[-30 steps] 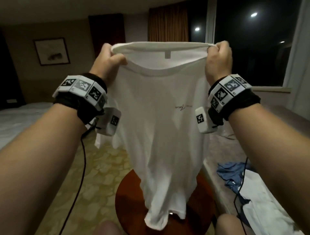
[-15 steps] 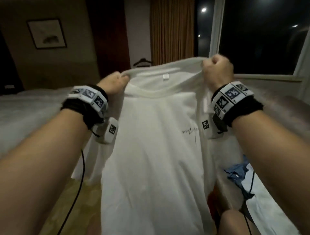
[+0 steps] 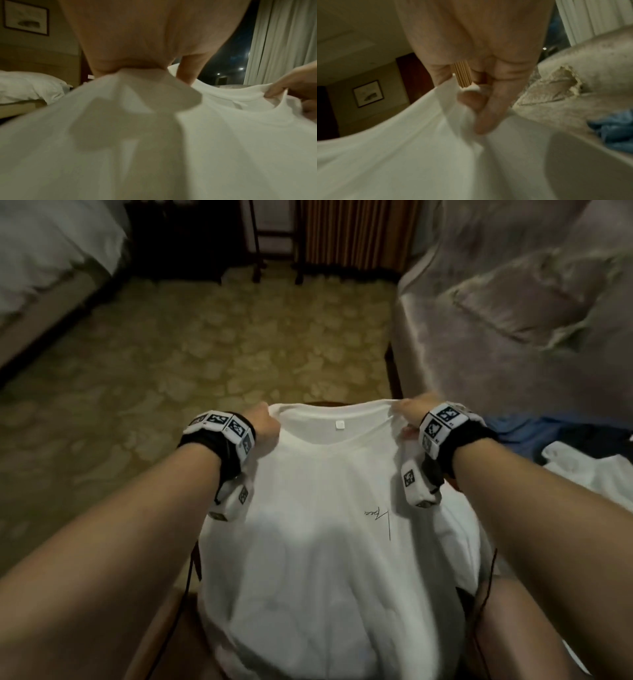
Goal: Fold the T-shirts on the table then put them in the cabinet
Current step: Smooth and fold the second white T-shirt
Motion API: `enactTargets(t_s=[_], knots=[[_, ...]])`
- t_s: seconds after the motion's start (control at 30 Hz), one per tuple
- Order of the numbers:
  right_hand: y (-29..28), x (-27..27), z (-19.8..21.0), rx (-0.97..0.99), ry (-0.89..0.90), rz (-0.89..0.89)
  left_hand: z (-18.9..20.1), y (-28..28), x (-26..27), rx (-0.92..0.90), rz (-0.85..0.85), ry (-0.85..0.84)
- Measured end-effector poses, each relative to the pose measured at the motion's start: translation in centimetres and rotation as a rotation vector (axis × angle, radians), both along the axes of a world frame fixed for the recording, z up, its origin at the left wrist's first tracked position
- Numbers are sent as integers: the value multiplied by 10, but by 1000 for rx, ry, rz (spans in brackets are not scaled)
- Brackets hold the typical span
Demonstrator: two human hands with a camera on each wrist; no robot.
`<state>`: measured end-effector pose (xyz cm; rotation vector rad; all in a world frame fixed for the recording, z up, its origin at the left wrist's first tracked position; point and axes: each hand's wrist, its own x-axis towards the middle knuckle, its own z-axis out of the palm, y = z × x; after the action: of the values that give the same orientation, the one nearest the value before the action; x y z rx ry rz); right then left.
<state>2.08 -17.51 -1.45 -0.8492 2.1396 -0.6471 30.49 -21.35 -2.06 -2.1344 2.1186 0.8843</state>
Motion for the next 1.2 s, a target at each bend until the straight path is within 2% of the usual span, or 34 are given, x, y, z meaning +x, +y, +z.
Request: enactTargets(t_s=[0.13,0.27,0.4,0.5,0.57,0.63,0.73,0.83,0.9,0.97,1.1,1.13,1.2], knots=[[-27,11,-33,-37,-119,-71,-42,-29,-7,-56,96,-6],[-27,30,-51,24,-75,85,-69,-37,-2,43,151,39],[-18,52,-58,-23,232,361,-70,-32,21,86,93,-32],[1,85,-59,-14,310,592,-63,-14,45,144,22,-161],[16,113,-63,58,341,754,-59,1,59,194,-28,-224],[27,135,-75,215,460,926,-59,14,74,250,-53,-261],[42,148,-94,374,553,1036,-58,30,97,317,-34,-267],[46,144,-102,365,620,1046,-60,41,115,354,-21,-206],[41,141,-101,365,630,1047,-65,44,127,366,47,-115],[33,138,-99,381,628,1044,-70,41,140,312,195,49],[23,128,-96,414,634,1030,-76,30,161,-11,506,366],[21,125,-97,418,630,1028,-79,29,163,-43,577,440],[17,121,-99,423,617,1021,-85,31,165,31,694,642]])
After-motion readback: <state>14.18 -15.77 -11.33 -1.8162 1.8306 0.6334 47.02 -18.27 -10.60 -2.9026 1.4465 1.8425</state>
